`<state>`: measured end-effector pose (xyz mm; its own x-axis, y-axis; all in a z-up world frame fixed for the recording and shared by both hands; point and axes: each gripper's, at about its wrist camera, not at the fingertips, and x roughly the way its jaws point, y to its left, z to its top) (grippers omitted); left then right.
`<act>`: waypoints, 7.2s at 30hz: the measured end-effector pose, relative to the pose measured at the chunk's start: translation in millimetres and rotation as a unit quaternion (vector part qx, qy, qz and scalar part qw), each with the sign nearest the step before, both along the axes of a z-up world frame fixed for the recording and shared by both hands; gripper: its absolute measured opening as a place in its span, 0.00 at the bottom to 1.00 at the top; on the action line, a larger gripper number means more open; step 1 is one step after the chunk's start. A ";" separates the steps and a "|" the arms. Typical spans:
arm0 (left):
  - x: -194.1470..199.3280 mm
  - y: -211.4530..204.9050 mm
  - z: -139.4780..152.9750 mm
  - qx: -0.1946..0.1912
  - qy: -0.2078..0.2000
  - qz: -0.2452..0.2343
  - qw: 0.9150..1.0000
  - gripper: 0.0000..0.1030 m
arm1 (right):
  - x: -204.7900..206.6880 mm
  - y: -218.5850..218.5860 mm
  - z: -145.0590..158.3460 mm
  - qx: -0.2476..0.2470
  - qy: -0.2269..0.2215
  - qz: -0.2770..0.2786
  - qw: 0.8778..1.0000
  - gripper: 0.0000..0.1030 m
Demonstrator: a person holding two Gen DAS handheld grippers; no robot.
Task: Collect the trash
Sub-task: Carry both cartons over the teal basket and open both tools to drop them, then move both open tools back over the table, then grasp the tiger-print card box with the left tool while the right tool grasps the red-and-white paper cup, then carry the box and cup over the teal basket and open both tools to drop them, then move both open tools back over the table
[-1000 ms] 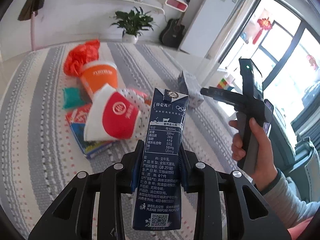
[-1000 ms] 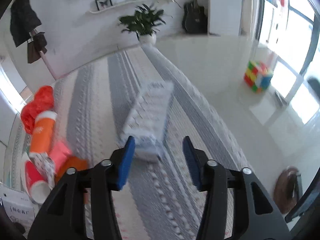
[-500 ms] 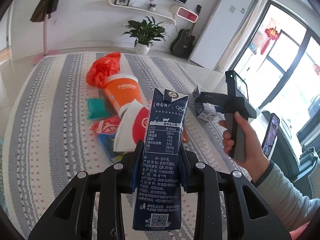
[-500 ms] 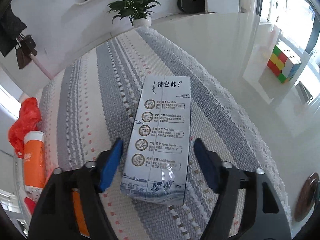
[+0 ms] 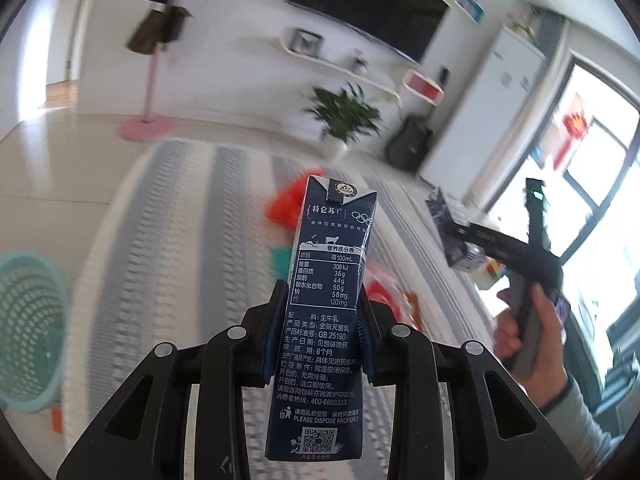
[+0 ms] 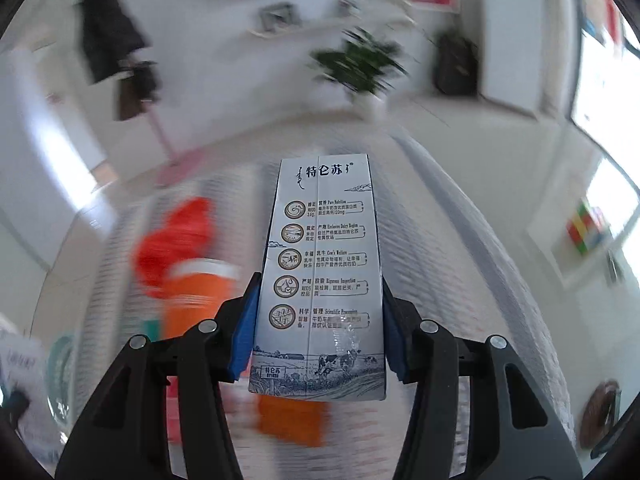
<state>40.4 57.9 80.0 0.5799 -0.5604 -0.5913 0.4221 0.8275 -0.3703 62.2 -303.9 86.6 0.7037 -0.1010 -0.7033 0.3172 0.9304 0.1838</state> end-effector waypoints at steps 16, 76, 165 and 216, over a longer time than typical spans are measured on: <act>-1.8 221.0 5.0 -0.037 -0.003 0.282 0.959 0.29 | 11.6 332.4 59.6 -0.039 -0.066 0.381 0.922 0.48; -4.0 -36.4 -59.1 0.031 0.000 -0.002 1.000 0.53 | -36.5 121.0 -17.5 -0.059 -0.016 0.176 0.982 0.40; -8.9 125.9 1.1 0.019 -0.023 0.166 0.986 0.60 | -30.9 269.4 24.3 -0.047 -0.033 0.328 0.943 0.60; 18.8 144.1 31.4 -0.032 -0.044 0.209 0.976 0.72 | 6.8 299.2 53.3 -0.021 -0.075 0.320 0.944 0.62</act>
